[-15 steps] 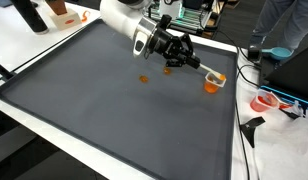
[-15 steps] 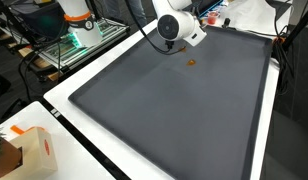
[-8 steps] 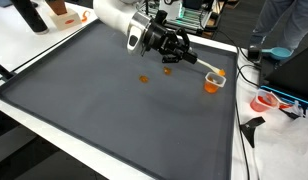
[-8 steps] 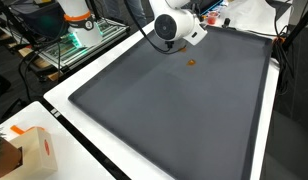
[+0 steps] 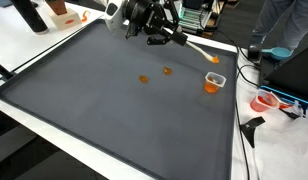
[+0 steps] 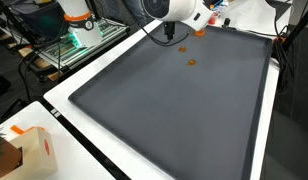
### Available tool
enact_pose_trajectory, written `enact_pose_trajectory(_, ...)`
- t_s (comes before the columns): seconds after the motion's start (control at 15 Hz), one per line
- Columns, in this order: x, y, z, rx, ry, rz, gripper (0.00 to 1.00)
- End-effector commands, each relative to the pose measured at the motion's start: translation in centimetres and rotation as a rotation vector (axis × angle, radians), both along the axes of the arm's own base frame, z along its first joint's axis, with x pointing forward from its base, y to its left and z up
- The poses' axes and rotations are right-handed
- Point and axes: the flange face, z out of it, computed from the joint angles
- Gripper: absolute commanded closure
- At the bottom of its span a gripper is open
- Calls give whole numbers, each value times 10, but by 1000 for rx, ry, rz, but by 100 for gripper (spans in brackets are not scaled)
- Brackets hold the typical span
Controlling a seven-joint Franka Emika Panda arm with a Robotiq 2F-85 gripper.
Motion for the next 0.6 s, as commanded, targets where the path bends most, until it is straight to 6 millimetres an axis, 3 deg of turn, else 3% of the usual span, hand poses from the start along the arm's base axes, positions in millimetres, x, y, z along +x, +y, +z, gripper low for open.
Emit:
enact_pose_trajectory(0.0, -14, -20, 34, -37, -3, -19, 97)
enact_pose_trajectory(0.27, -16, -31, 62, -81, -5, -28, 97)
enact_pose_trajectory(0.53, -17, -34, 78, -169, 17, -40, 97)
